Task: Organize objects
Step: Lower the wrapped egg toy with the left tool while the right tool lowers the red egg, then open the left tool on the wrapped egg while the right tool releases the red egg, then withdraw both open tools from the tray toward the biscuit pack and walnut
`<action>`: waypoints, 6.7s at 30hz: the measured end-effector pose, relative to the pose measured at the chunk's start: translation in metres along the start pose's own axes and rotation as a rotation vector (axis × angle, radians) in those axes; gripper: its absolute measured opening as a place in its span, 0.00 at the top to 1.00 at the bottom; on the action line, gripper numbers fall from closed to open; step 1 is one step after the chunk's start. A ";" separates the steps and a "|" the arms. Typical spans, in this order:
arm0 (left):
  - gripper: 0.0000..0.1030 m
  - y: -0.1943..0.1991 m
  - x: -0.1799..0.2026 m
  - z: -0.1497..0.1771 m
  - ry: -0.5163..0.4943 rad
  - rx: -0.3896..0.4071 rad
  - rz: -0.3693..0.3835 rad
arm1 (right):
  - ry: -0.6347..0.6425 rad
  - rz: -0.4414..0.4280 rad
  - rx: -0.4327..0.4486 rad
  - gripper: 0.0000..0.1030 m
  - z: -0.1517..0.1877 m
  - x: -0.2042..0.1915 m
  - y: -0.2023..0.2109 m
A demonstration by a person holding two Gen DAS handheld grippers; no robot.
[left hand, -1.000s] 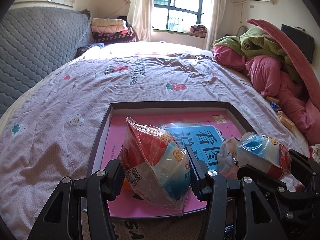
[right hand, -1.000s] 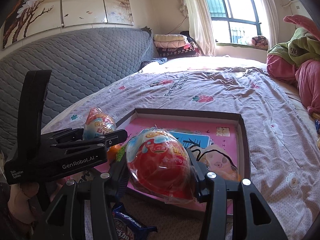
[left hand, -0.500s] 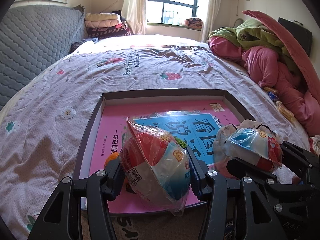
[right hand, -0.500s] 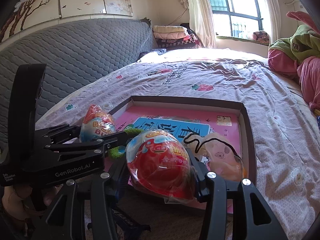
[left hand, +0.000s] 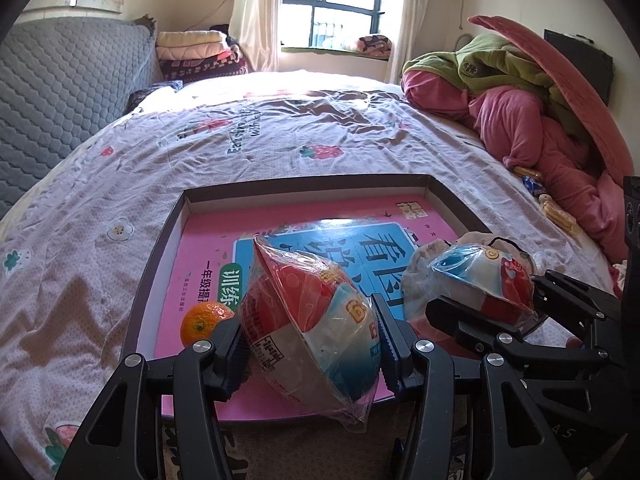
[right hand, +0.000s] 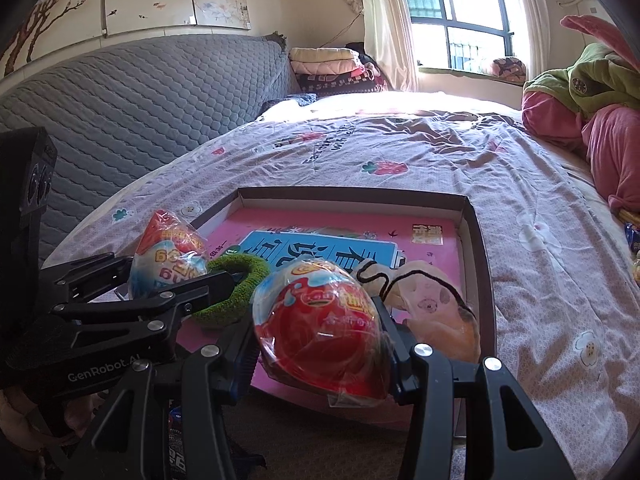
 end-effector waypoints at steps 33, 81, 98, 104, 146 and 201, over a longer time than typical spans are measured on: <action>0.46 -0.013 0.025 0.017 -0.119 -0.050 -0.003 | -0.049 0.056 0.031 0.50 -0.004 0.027 0.011; 0.46 -0.012 0.020 0.016 -0.100 -0.057 -0.019 | -0.069 0.157 0.057 0.49 -0.008 0.041 0.014; 0.46 -0.010 0.018 0.012 -0.095 -0.051 -0.020 | 0.009 0.169 0.094 0.49 -0.010 0.024 0.015; 0.46 -0.007 0.016 0.011 -0.095 -0.047 -0.021 | 0.022 0.167 0.111 0.49 -0.013 0.022 0.018; 0.39 0.007 0.007 0.009 -0.020 -0.041 0.048 | -0.023 0.149 0.074 0.39 -0.010 0.026 0.014; 0.33 0.083 0.008 0.012 -0.002 0.076 0.105 | 0.196 0.012 0.144 0.32 -0.003 -0.025 0.111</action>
Point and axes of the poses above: each gripper's, at about its wrist camera, not at the fingertips, and y roughly against the way its jaws point, x to its right, z to its underside, the point moved 7 cm from there along -y, roughly the way its jaws point, and after that the axes turned 6 degrees about x, right-handed, at the moved point
